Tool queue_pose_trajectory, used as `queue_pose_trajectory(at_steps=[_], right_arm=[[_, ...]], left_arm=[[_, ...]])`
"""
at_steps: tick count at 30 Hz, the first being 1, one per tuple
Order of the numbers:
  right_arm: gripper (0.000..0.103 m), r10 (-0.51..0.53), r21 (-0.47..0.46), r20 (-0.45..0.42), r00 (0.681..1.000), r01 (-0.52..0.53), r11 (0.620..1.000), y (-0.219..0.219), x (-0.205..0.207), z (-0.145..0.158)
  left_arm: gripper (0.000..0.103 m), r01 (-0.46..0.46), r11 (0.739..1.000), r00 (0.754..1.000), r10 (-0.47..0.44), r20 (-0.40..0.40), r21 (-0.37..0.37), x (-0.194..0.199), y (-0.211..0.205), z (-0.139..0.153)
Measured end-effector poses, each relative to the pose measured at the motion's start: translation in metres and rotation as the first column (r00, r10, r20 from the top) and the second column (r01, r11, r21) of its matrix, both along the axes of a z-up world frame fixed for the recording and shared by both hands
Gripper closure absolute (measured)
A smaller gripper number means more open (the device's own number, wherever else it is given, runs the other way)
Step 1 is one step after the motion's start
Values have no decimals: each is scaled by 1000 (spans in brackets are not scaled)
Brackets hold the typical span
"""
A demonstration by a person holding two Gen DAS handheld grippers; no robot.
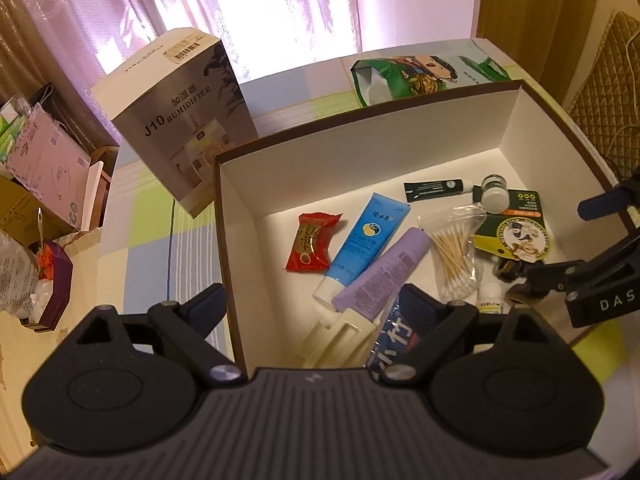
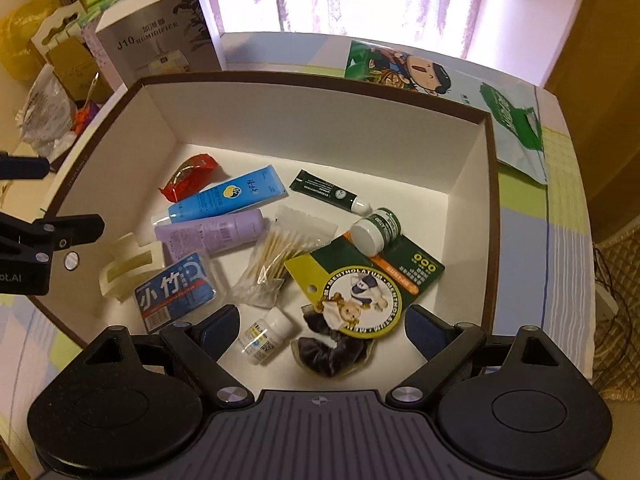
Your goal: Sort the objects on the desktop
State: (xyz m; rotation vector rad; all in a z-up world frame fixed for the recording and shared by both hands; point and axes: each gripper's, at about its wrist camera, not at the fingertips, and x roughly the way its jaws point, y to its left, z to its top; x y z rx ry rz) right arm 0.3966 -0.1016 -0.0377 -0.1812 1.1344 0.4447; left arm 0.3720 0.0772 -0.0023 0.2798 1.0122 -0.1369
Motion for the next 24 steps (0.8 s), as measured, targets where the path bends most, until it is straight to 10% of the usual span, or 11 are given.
queue_pose_trajectory(at_steps=[24], right_arm=[[8,-143,95,54,988,137,986,-24,-57,19]], left_arm=[[5,-18,1000,998,18,56,-15,-63,-13,7]])
